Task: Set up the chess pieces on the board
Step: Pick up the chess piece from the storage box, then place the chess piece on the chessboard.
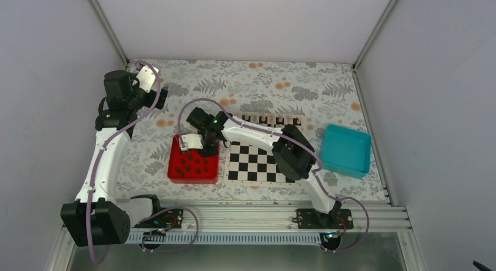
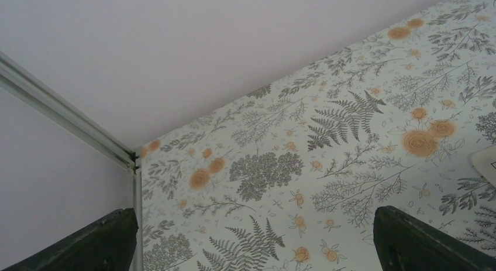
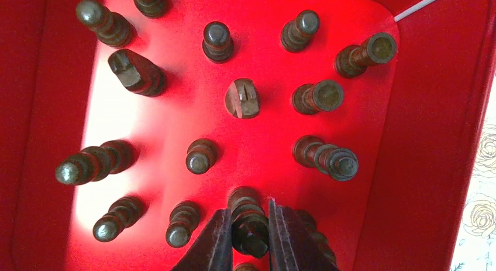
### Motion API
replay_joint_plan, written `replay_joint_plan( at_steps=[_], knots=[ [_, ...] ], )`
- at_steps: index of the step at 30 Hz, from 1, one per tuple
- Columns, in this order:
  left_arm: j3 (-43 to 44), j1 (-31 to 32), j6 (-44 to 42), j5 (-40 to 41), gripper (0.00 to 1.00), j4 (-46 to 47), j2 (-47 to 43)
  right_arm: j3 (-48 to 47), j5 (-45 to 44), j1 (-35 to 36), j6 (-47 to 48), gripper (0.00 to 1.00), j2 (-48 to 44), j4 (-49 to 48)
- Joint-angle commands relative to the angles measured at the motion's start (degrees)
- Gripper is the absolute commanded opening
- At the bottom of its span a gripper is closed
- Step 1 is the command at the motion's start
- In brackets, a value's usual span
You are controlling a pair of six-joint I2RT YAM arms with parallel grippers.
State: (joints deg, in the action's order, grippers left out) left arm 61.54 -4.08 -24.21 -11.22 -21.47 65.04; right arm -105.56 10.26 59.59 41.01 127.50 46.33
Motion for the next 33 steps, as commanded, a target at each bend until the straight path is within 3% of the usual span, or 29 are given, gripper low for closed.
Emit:
replay_joint_plan(
  at_steps=[1, 9, 17, 27, 33],
  knots=[
    [-0.78, -0.32, -0.14, -1.33, 1.00, 1.17, -1.41, -1.77, 0.68, 0.53, -0.67, 0.10, -0.60, 0.92],
    [-0.39, -0.33, -0.05, -1.09, 1.00, 1.22, -1.54, -1.86, 1.76, 0.29, -1.57, 0.04, -7.38, 3.65],
    [0.68, -0.41, -0.05, 0.67, 1.00, 0.96, -1.56, 1.05, 5.51, -4.28, -3.50, 0.04, -20.52, 8.53],
    [-1.92, -0.76, 1.40, -0.60, 1.00, 2.84, -0.85, 29.66, 3.00, -16.02, -5.42, 0.04, -44.85, 5.00],
    [-1.65, -0.76, 1.74, -0.71, 1.00, 3.67, 0.53, 44.59, 4.80, -17.85, -6.47, 0.04, -52.17, 0.63]
  ],
)
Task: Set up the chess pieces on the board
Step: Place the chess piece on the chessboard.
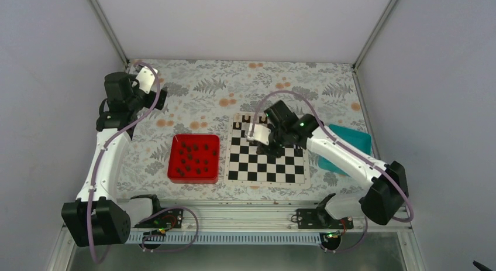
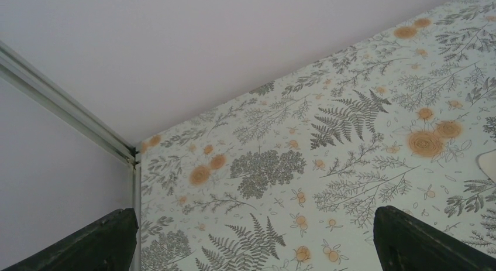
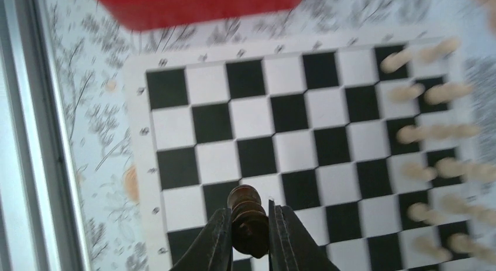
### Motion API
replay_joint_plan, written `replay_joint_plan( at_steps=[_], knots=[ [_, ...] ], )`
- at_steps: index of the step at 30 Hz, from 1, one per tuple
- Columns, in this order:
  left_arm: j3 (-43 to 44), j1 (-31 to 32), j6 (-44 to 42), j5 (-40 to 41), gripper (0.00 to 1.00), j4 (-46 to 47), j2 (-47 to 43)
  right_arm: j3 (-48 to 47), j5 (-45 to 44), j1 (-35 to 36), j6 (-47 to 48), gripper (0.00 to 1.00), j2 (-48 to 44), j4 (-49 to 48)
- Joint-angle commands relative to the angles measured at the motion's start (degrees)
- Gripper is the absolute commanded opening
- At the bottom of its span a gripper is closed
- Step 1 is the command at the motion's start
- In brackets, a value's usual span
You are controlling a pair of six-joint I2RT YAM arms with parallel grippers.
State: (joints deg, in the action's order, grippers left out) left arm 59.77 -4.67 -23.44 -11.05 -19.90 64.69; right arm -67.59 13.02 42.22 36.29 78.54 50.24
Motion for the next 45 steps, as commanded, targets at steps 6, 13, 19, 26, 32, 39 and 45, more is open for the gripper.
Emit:
replay_joint_plan(
  at_steps=[6, 13, 19, 26, 32, 39, 45],
  knots=[
    [0.72, -0.17, 1.39, -1.26, 1.00, 1.96, 1.90, 13.94, 3.16, -0.60, -1.79, 0.04, -3.79, -6.59],
    [-0.64, -0.17, 0.94, -0.48, 1.00, 2.05, 0.97, 17.99, 6.13, -0.60, -1.04, 0.05, -1.34, -8.80],
    [-0.80, -0.14, 0.50, -0.47, 1.00, 1.70, 0.88, 18.90, 7.22, -0.47, -0.35, 0.05, 0.45, -9.49],
    [-0.25, -0.17, 0.33, -0.99, 1.00, 1.49, 1.72, 19.68, 7.34, -0.39, 0.21, 0.05, 2.19, -9.24],
    [-0.05, -0.17, 0.22, -1.51, 1.00, 1.50, 2.28, 20.02, 6.71, -0.38, 0.69, 0.06, 3.47, -8.76],
    [-0.66, -0.17, 0.15, -1.44, 1.00, 2.06, 2.54, 20.29, 6.97, 0.14, 0.65, 0.06, 4.57, -9.48],
    [-0.84, -0.13, -0.01, -1.42, 1.00, 2.06, 2.61, 20.48, 6.89, 0.49, 0.37, 0.10, 5.27, -10.28]
  ],
)
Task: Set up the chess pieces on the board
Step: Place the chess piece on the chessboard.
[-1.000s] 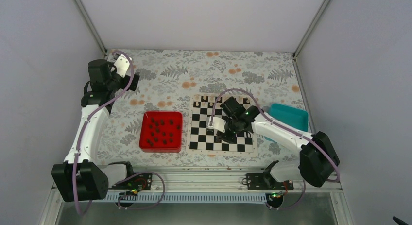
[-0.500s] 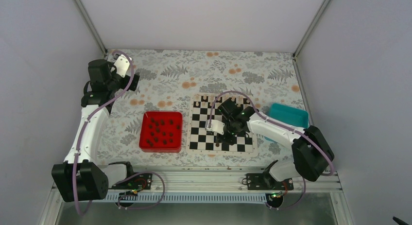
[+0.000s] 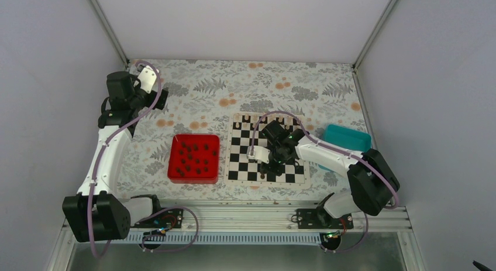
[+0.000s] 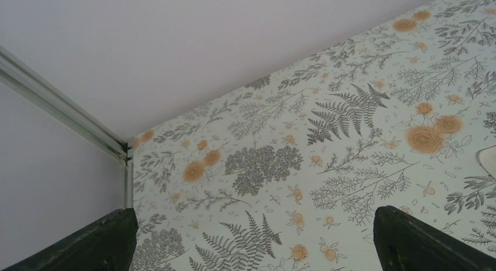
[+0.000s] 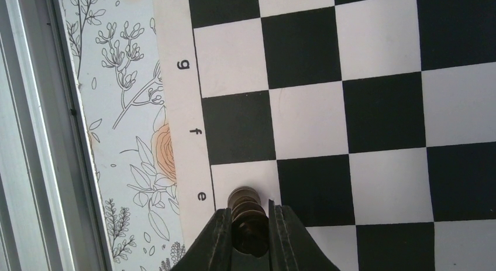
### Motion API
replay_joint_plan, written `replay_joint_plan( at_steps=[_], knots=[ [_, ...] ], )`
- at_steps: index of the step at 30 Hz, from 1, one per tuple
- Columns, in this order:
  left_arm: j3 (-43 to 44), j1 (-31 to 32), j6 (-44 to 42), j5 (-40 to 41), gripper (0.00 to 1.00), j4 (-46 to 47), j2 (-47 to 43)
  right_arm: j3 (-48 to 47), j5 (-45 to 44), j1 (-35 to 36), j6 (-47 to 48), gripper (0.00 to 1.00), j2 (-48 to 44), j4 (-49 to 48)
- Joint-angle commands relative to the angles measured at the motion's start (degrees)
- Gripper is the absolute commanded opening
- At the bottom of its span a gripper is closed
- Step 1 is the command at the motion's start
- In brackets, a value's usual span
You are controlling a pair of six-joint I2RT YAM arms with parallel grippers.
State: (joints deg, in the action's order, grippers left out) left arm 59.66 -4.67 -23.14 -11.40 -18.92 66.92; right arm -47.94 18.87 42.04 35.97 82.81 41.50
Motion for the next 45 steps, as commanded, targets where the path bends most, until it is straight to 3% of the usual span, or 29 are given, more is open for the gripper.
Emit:
replay_joint_plan(
  at_steps=[1, 6, 13, 35, 45],
  knots=[
    [-0.77, -0.16, -0.32, -1.00, 1.00, 1.09, 0.37, 0.88, 1.06, 0.75, 0.59, 0.11, 1.02, -1.71],
    [-0.81, -0.17, -0.33, -1.08, 1.00, 1.15, 0.73, 1.12, 0.99, 0.94, 0.40, 0.14, 0.98, -1.81],
    [0.00, -0.15, -0.31, -0.84, 1.00, 0.87, 1.20, 0.69, 1.88, 1.20, -0.01, 0.04, -1.21, -2.61],
    [-0.06, -0.17, -0.31, -1.44, 1.00, 0.79, 1.64, 3.16, -1.75, 2.84, -0.26, 0.04, -1.87, -3.90],
    [0.02, -0.17, -0.72, -2.14, 1.00, 0.62, 1.97, 3.85, -3.06, 3.70, -0.37, 0.20, -1.60, -3.68]
  ],
)
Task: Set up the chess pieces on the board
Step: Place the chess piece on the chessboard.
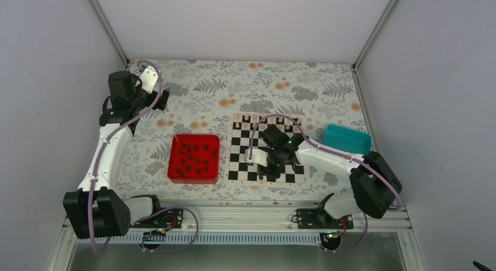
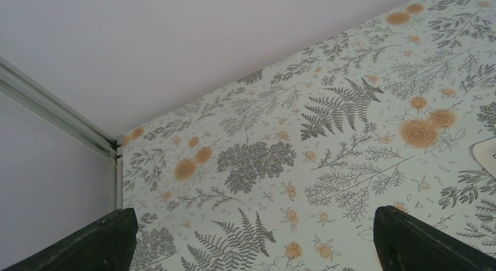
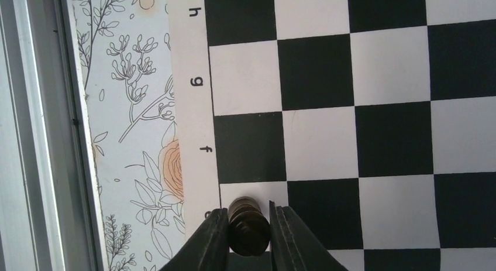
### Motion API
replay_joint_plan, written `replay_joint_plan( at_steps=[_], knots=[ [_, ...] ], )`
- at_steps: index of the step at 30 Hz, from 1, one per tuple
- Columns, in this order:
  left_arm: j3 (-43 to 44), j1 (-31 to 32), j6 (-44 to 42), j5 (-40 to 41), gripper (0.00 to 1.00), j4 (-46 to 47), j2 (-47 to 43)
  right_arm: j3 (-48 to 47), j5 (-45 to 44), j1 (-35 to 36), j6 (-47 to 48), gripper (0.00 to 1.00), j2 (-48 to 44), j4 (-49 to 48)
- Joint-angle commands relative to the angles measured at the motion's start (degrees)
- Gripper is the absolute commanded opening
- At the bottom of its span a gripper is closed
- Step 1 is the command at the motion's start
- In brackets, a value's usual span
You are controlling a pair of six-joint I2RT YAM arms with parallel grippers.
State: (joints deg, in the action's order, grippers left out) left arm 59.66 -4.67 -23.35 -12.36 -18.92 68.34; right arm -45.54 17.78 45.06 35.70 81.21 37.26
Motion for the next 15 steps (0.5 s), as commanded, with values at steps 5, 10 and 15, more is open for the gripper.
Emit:
replay_joint_plan(
  at_steps=[5, 10, 15],
  knots=[
    [0.23, -0.17, -0.64, -1.31, 1.00, 0.55, 1.16, 0.54, -2.04, 0.68, 0.18, 0.24, -1.12, 2.44],
    [0.26, -0.17, -0.63, -1.47, 1.00, 0.76, 1.47, -0.14, -1.96, 0.73, 0.25, 0.34, -2.23, 4.33],
    [0.23, -0.17, -0.81, -1.30, 1.00, 0.81, 1.65, -1.33, -2.09, 0.67, 0.16, 0.42, -3.60, 5.68]
  ],
)
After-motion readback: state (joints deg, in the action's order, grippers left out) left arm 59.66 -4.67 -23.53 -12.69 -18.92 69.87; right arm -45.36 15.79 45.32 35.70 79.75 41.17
